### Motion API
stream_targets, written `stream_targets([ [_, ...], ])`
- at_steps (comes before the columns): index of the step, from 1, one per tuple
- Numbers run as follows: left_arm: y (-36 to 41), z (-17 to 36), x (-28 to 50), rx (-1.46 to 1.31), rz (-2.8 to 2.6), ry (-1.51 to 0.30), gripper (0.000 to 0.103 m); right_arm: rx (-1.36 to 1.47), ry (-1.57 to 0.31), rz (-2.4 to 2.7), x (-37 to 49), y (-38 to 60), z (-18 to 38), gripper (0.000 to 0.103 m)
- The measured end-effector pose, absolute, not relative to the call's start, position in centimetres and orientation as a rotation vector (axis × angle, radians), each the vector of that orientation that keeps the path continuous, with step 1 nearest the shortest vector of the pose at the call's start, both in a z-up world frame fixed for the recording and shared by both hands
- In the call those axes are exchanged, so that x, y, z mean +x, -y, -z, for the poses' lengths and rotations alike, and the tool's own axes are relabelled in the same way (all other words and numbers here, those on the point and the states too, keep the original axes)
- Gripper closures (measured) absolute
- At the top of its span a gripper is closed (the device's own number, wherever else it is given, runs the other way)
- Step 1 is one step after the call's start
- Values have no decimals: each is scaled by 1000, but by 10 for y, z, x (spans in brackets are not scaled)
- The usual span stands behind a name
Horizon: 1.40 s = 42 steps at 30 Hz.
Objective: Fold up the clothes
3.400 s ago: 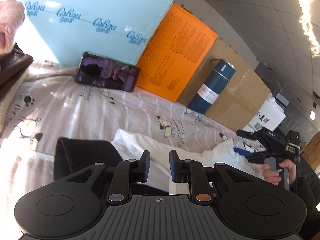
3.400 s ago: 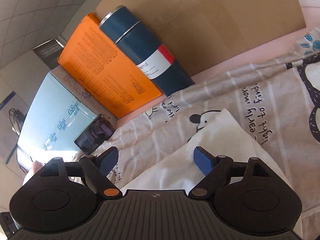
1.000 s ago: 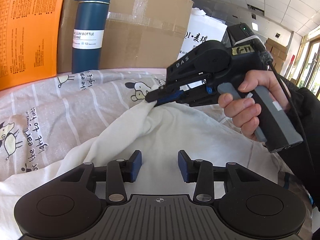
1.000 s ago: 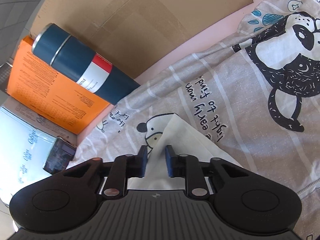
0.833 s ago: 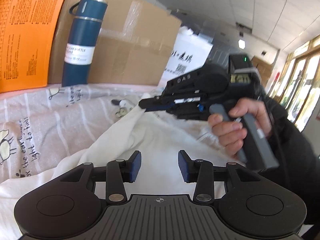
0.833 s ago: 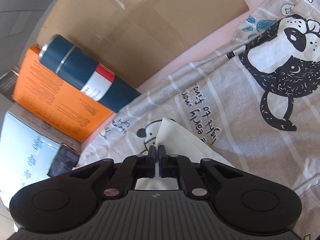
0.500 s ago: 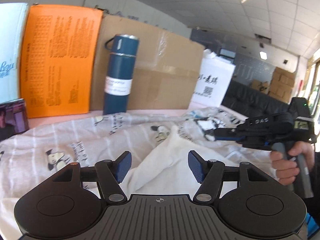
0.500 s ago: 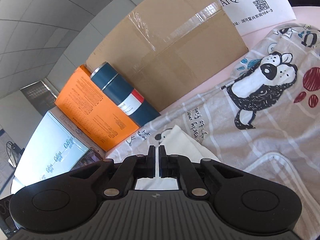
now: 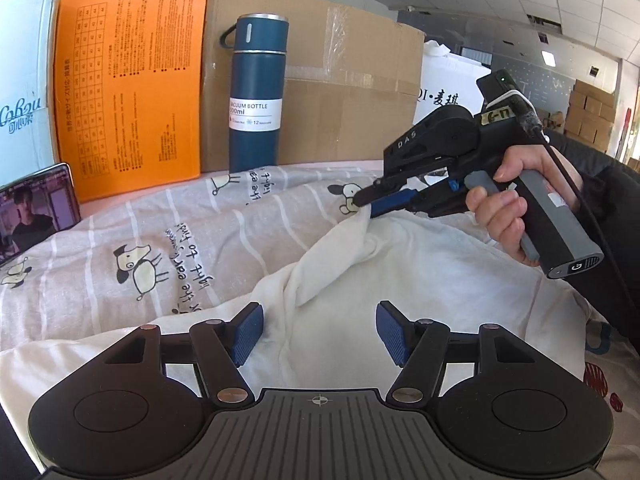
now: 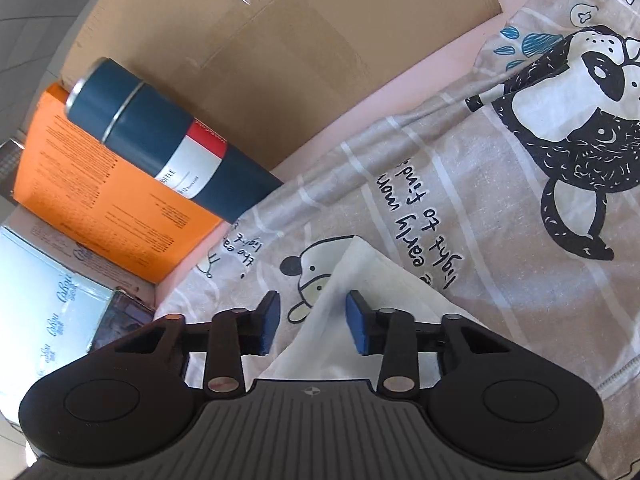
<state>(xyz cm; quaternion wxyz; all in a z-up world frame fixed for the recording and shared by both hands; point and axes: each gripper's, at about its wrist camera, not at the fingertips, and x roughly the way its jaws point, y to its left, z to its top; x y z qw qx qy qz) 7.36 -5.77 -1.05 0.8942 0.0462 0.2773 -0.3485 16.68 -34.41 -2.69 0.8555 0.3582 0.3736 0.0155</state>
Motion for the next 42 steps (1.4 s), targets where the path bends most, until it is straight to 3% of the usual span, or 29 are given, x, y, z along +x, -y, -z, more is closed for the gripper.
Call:
stream_targets([
  [1, 57, 11, 74, 90, 723, -579, 40, 746, -788, -19, 167, 344, 29, 100],
  [2, 57, 11, 75, 84, 723, -582, 40, 754, -781, -18, 164, 346, 31, 101],
  [13, 55, 5, 70, 115, 696, -565, 41, 779, -488, -109, 57, 370, 11, 101],
  [21, 40, 1, 52, 105, 700, -562, 41, 848, -572, -13, 19, 393, 50, 101],
  [23, 30, 0, 46, 84, 695, -557, 41, 855, -549, -5, 13, 398, 49, 93],
  [24, 24, -1, 43, 73, 693, -554, 41, 859, -532, -3, 10, 400, 47, 82],
  [25, 16, -3, 40, 53, 685, -543, 41, 863, -516, 2, 8, 401, 44, 54],
  [26, 5, -6, 38, 22, 670, -527, 41, 862, -501, 6, 8, 402, 41, 44],
  [35, -85, -7, 52, -341, 402, -466, 41, 767, -582, 23, 61, 389, 35, 42],
  [37, -88, -3, 57, -359, 396, -479, 41, 735, -582, 42, 64, 388, 37, 46],
  [39, -87, 1, 61, -355, 397, -496, 41, 702, -581, 60, 66, 388, 38, 74],
  [40, -86, 2, 61, -353, 397, -498, 41, 685, -581, 69, 68, 388, 39, 97],
  [42, -87, 4, 60, -352, 396, -503, 41, 652, -580, 87, 70, 387, 40, 97],
])
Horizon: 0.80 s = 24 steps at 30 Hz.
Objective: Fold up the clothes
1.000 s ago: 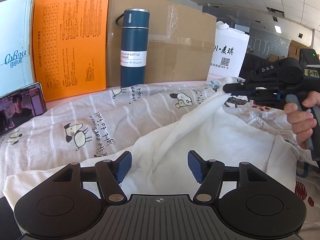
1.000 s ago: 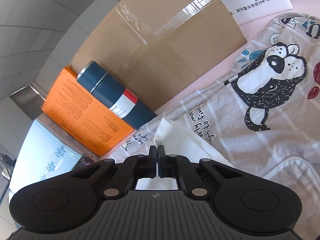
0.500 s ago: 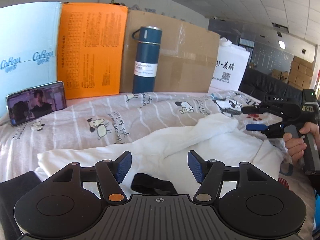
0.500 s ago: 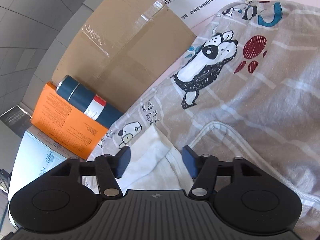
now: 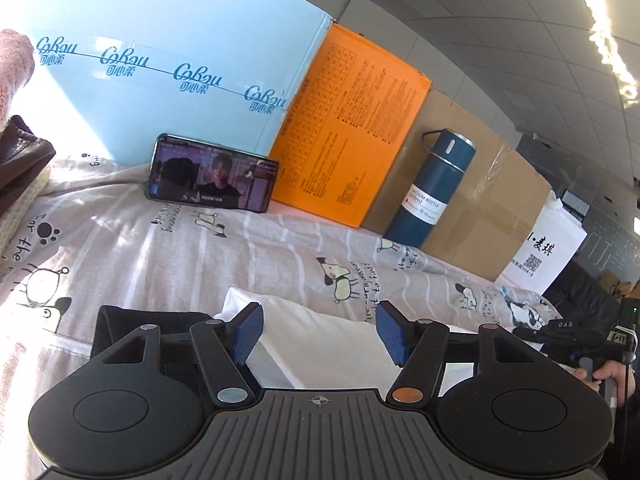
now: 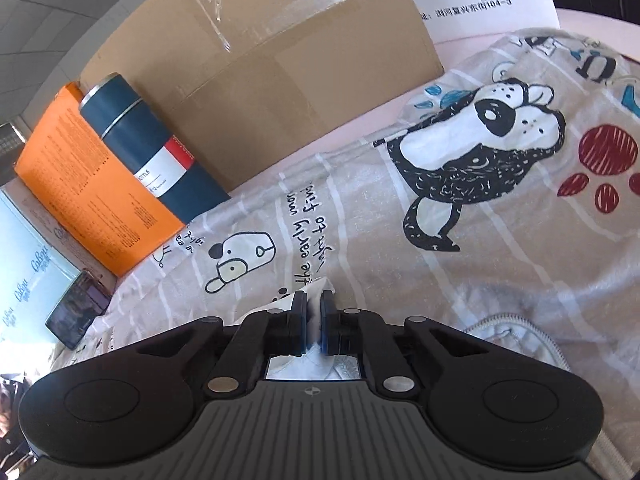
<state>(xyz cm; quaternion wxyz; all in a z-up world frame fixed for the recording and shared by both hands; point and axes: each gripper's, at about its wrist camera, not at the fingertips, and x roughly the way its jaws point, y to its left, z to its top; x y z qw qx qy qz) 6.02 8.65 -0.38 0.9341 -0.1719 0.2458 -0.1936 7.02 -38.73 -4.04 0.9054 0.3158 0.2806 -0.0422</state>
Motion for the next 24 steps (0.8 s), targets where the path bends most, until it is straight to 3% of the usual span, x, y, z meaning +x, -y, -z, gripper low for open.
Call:
stream_targets([
  [10, -78, 13, 63, -253, 310, -552, 41, 515, -560, 171, 77, 387, 44, 99],
  [12, -75, 14, 63, -227, 305, -558, 40, 522, -539, 180, 71, 388, 39, 94],
  [13, -74, 14, 63, -216, 304, -559, 37, 525, -529, 184, 67, 389, 36, 77],
  [14, -73, 13, 62, -211, 308, -555, 36, 528, -519, 189, 64, 389, 34, 53],
  [15, -72, 13, 61, -206, 313, -551, 36, 531, -509, 193, 61, 390, 31, 47],
  [21, -73, 9, 56, -233, 373, -511, 37, 568, -446, 137, 45, 380, 17, 36],
  [23, -73, 8, 56, -243, 391, -510, 52, 597, -426, 89, 43, 372, 12, 31],
  [24, -73, 8, 56, -249, 400, -510, 82, 607, -422, 70, 43, 367, 11, 29],
])
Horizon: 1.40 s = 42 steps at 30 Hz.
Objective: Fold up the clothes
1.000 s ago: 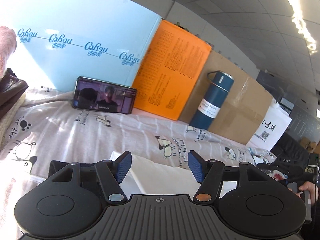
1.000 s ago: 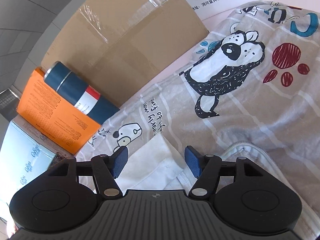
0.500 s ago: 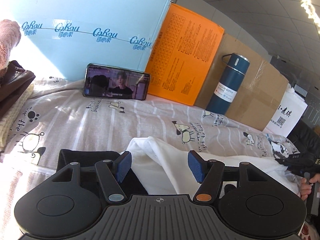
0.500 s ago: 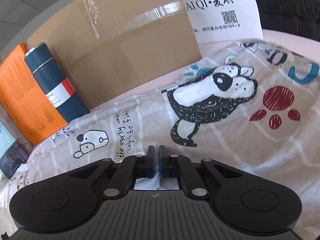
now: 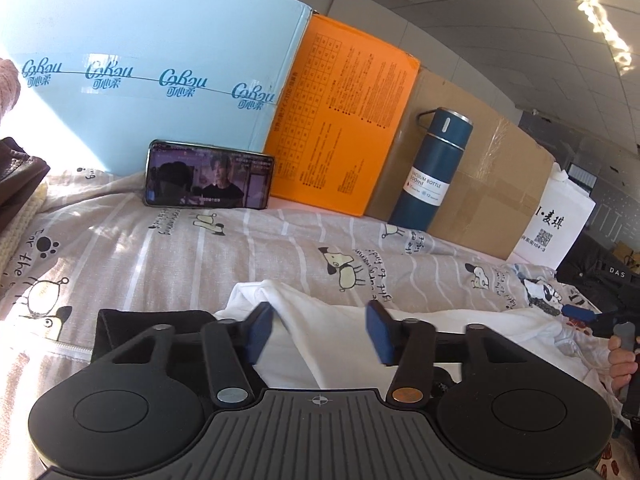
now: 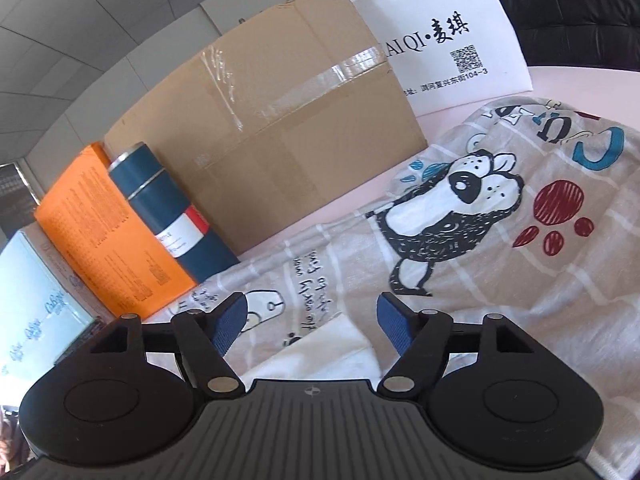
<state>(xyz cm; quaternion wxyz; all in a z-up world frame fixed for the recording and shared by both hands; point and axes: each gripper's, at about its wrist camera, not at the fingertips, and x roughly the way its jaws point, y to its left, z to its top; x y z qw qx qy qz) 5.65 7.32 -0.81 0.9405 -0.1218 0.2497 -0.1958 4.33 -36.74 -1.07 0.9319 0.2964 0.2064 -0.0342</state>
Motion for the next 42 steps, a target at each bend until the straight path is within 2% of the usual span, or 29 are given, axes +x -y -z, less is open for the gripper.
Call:
stream_targets([
  [1, -74, 9, 57, -253, 410, -525, 98, 619, -422, 49, 44, 362, 9, 27],
  [4, -78, 12, 54, -245, 384, -543, 103, 627, -428, -9, 46, 347, 8, 26],
  [12, -94, 20, 49, -263, 292, -562, 101, 708, -465, 29, 50, 361, 38, 24],
  [17, -98, 17, 48, -312, 316, -510, 90, 791, -454, -8, 52, 371, 49, 17],
  [18, -97, 16, 48, -314, 323, -509, 82, 790, -451, -11, 51, 371, 49, 17],
  [19, -97, 16, 48, -316, 330, -508, 69, 785, -449, -12, 51, 370, 48, 16],
  [21, -93, 16, 48, -297, 336, -512, 53, 774, -442, -14, 51, 368, 47, 15],
  [23, -90, 15, 46, -280, 352, -508, 47, 765, -425, -13, 49, 366, 45, 15],
  [25, -90, 15, 45, -278, 357, -507, 37, 742, -387, -19, 45, 363, 41, 14],
  [34, -108, 11, 37, -395, 389, -467, 34, 407, -223, -61, 27, 318, 18, 13],
  [42, -120, 1, 24, -465, 358, -414, 26, 67, -318, -197, 1, 228, -34, 9],
])
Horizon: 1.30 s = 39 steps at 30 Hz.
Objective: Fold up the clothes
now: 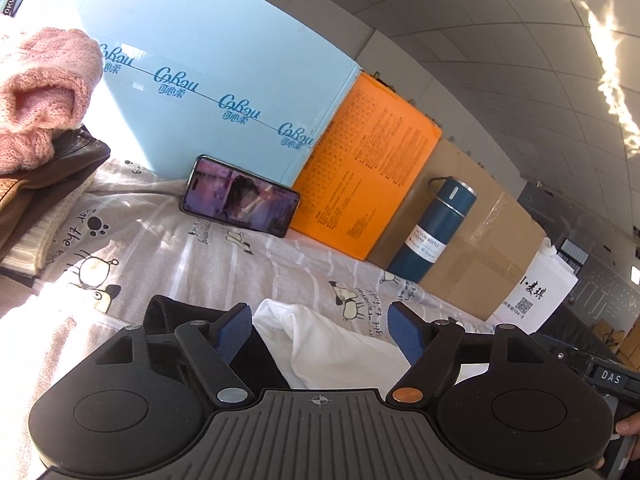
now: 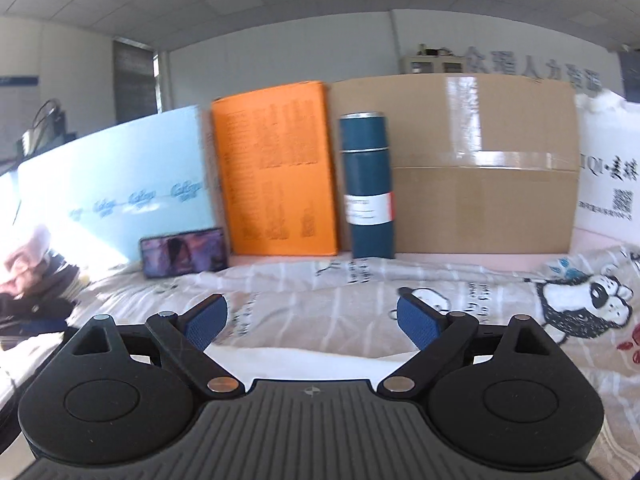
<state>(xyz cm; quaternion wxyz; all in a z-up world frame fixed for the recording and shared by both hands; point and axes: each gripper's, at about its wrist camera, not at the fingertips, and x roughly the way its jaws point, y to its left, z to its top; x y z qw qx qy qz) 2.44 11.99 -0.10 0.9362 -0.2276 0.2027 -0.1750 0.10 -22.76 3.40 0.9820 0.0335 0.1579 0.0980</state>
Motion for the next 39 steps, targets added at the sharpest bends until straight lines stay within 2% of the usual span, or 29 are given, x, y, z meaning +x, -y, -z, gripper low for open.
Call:
stream_targets([
  [2, -120, -1, 21, -466, 359, -411, 23, 2, -339, -225, -8, 204, -47, 9],
  [4, -118, -2, 16, -459, 363, -401, 16, -64, -360, -252, -16, 180, -60, 9],
  [9, -105, -1, 11, -400, 398, -413, 11, -31, -395, -217, -33, 152, -103, 9],
  [15, -103, -1, 8, -393, 408, -408, 9, 85, -433, -232, -53, 128, -159, 9],
  [19, -105, -1, 9, -397, 387, -410, 9, 42, -423, -235, -64, 114, -186, 9],
  [30, -97, -1, 9, -337, 389, -420, 8, 135, -327, -323, -83, 125, -253, 9],
  [35, -95, -3, 6, -321, 400, -411, 8, 205, -294, -263, -96, 139, -311, 9],
  [39, -94, -3, 5, -313, 403, -410, 8, 307, -179, -150, -124, 160, -381, 9],
])
